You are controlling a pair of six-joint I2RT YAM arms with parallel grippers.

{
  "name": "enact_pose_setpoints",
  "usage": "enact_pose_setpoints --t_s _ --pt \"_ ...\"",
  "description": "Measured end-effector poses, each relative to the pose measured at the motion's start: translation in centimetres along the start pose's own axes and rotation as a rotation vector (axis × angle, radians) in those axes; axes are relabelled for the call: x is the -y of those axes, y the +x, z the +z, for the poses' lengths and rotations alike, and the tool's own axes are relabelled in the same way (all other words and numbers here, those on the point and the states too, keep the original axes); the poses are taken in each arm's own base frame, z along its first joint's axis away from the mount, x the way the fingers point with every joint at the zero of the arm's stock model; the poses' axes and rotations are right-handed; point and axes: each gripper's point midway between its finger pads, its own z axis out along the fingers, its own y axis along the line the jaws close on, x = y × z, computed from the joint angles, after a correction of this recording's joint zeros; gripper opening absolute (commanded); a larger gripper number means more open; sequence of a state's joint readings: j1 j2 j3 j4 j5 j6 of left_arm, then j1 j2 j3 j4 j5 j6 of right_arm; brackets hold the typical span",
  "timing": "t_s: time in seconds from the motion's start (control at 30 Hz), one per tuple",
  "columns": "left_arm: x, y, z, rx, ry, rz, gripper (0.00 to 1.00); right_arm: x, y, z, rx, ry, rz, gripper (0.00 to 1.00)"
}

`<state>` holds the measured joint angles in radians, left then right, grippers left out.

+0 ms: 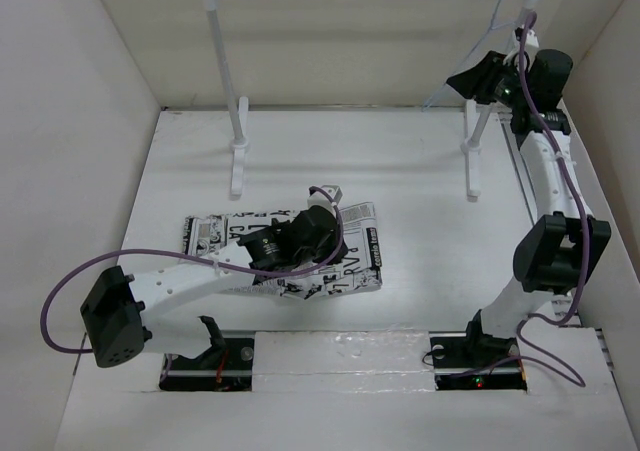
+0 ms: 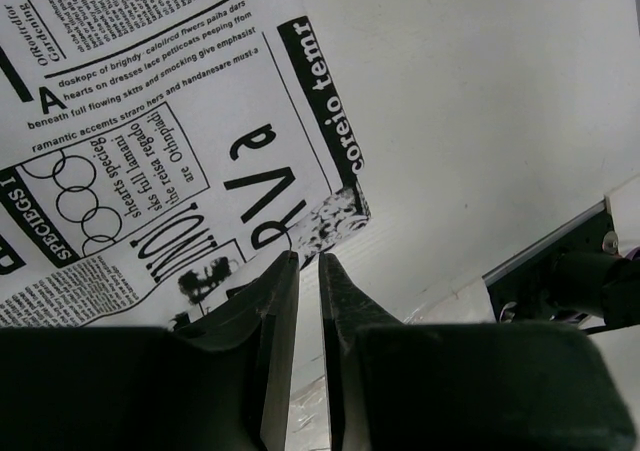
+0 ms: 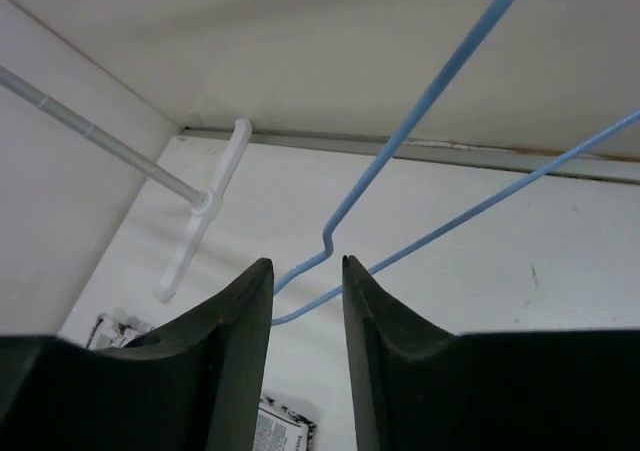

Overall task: Place the trousers on the hanger
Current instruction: Pick up the hanger from the clothesline.

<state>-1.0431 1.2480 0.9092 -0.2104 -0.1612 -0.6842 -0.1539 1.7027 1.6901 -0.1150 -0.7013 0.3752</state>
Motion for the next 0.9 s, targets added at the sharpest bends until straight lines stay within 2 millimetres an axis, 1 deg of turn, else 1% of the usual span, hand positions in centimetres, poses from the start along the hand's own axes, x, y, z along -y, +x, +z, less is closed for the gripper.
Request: enact_pose_setpoints --t_s 0.03,0.07,0.1,0.13,0.17,0.23,0.27,0.3,0.33,0.37,0.43,0.47,0.53,0.57,0.63,0.73,0.77,0.83,0.87,0.9 --pt "0.0 0.0 0.0 0.000 -0.001 -0.002 0.11 0.1 0.5 0.3 -0.007 -0.004 0.010 0.31" --pt "0.0 0.0 0.0 -0.001 -0.002 -0.004 0.11 0.2 0.9 0.4 -0.011 -0.007 0.019 0.28" --pt "0.0 0.0 0.0 -0.002 -0.003 -0.007 0.11 0.2 1.4 0.6 -0.015 -0.009 0.027 0.30" --pt "0.0 0.1 0.0 -0.002 -0.003 -0.008 0.11 0.4 1.7 0.7 -0.017 -0.008 0.033 0.37" --pt "0.0 0.1 0.0 -0.003 -0.004 -0.011 0.11 0.6 2.0 0.8 -0.016 -0.002 0.041 0.52" --pt "0.0 0.1 0.0 -0.003 -0.004 -0.015 0.11 0.7 2.3 1.0 -0.013 0.004 0.051 0.62" --pt "-0.1 0.1 0.0 -0.004 -0.005 -0.016 0.11 0.7 2.2 1.0 -0.009 0.002 0.052 0.64" --pt "-0.1 0.1 0.0 -0.005 -0.006 -0.019 0.11 0.6 2.0 1.1 -0.002 -0.003 0.049 0.64" --pt "-0.1 0.2 0.0 -0.006 -0.006 -0.022 0.11 0.5 1.7 1.1 0.008 -0.009 0.041 0.61" --pt "-0.1 0.2 0.0 -0.007 -0.007 -0.023 0.11 0.4 1.4 1.2 0.019 -0.015 0.036 0.48" --pt "-0.1 0.2 0.0 -0.008 -0.009 -0.027 0.11 0.3 1.1 1.3 0.033 -0.024 0.029 0.33" --pt "-0.1 0.2 0.0 -0.009 -0.010 -0.028 0.11 0.2 0.9 1.3 0.039 -0.027 0.029 0.20" --pt "-0.2 0.3 -0.1 -0.012 -0.015 -0.029 0.12 0.1 0.8 1.4 0.048 -0.033 0.035 0.12" --pt "-0.3 0.3 -0.1 -0.011 -0.018 -0.028 0.12 0.2 0.8 1.4 0.054 -0.035 0.034 0.06" --pt "-0.3 0.3 -0.1 -0.011 -0.021 -0.028 0.12 0.2 0.9 1.5 0.057 -0.034 0.043 0.01" --pt "0.1 -0.3 -0.3 -0.006 -0.020 -0.028 0.20 0.0 0.8 1.4 0.056 -0.042 0.039 0.00" --pt "0.5 -0.8 -0.4 0.001 -0.014 -0.029 0.25 -0.1 0.7 1.3 0.056 -0.046 0.035 0.00" --pt "1.5 -2.1 -0.7 0.022 0.003 -0.030 0.31 -0.5 0.5 1.1 0.056 -0.057 0.027 0.00" --pt "2.1 -2.8 -0.9 0.034 0.012 -0.031 0.36 -0.7 0.5 1.0 0.053 -0.061 0.025 0.00" --pt "2.9 -3.8 -1.2 0.051 0.026 -0.030 0.37 -1.0 0.4 0.8 0.053 -0.066 0.021 0.00"
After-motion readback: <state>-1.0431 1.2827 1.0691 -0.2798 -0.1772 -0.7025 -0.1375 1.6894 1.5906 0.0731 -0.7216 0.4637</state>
